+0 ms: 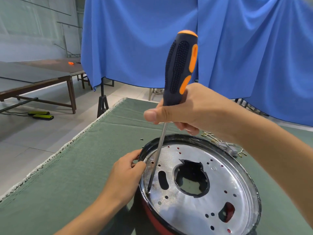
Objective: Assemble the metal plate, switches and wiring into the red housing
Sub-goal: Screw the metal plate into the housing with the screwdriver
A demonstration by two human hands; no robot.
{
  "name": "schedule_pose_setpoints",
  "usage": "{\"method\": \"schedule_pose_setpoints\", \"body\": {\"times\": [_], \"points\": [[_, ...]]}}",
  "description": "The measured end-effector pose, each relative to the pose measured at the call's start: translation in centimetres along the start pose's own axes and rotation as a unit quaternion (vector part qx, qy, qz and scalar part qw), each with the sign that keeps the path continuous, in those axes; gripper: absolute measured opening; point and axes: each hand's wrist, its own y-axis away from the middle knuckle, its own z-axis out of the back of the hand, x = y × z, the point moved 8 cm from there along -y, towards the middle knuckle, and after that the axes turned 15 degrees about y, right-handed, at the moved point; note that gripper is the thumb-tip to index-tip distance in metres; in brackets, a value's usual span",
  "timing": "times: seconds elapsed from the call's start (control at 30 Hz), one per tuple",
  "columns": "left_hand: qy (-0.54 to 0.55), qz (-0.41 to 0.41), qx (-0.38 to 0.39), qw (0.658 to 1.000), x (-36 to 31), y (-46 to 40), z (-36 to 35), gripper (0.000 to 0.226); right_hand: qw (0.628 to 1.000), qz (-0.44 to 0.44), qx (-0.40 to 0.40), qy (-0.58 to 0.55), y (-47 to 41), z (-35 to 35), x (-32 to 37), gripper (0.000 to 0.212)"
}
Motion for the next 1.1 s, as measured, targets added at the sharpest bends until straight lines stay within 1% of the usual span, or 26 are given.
{"method": "schedule_pose_setpoints", "body": {"times": [0.03,0.1,0.13,0.2,0.27,0.37,0.43,0.53,0.6,0.67,0.77,0.83,1.0,1.1], "points": [[0.000,0.003,-0.002,1.000,0.1,0.0,0.0,0.040,1.000,-0.009,0.021,-0.005,0.2,-0.1,-0.3,0.039],[-0.002,0.005,-0.009,1.000,0.2,0.0,0.2,0.039,0.998,-0.027,0.044,-0.023,0.7,-0.2,-0.9,0.026],[-0.003,0.005,-0.011,1.000,0.2,-0.1,0.2,0.039,0.998,-0.036,0.049,-0.035,0.9,-0.1,-1.1,0.019],[-0.005,0.002,-0.011,1.000,0.1,0.0,0.2,0.039,0.996,-0.048,0.038,-0.061,1.4,0.0,-1.5,0.015],[-0.002,-0.001,-0.008,1.000,0.0,0.0,0.1,0.039,0.997,-0.042,-0.010,-0.057,1.5,0.2,-1.4,0.017],[-0.002,-0.005,-0.008,1.000,0.1,0.0,0.2,0.041,0.992,0.004,-0.126,-0.021,1.5,0.4,-0.6,0.032],[-0.002,-0.011,-0.003,1.000,0.0,0.0,0.2,0.041,0.983,0.033,-0.182,-0.017,1.6,0.3,-0.3,0.044],[-0.006,-0.014,0.000,1.000,-0.2,0.0,0.1,0.042,0.972,0.049,-0.231,0.000,1.7,0.2,-0.4,0.049],[-0.013,-0.012,-0.001,1.000,-0.2,0.0,0.3,0.043,0.966,0.049,-0.252,0.028,1.5,0.2,-0.6,0.045],[-0.017,-0.008,0.007,1.000,-0.1,-0.1,0.3,0.042,0.967,0.047,-0.251,0.010,1.2,0.2,-1.1,0.039],[-0.022,-0.007,0.018,1.000,0.0,-0.1,0.3,0.044,0.970,0.038,-0.227,-0.075,0.9,0.0,-2.3,0.038],[-0.022,-0.006,0.021,1.000,0.1,-0.2,0.2,0.046,0.967,0.022,-0.229,-0.108,1.0,-0.2,-3.1,0.040],[-0.034,-0.015,0.023,0.999,-0.2,0.0,0.2,0.046,0.955,0.007,-0.256,-0.152,0.8,-0.4,-3.9,0.042],[-0.043,-0.025,0.029,0.998,-0.3,0.1,0.1,0.044,0.953,0.017,-0.252,-0.168,0.9,-0.6,-3.6,0.037]]}}
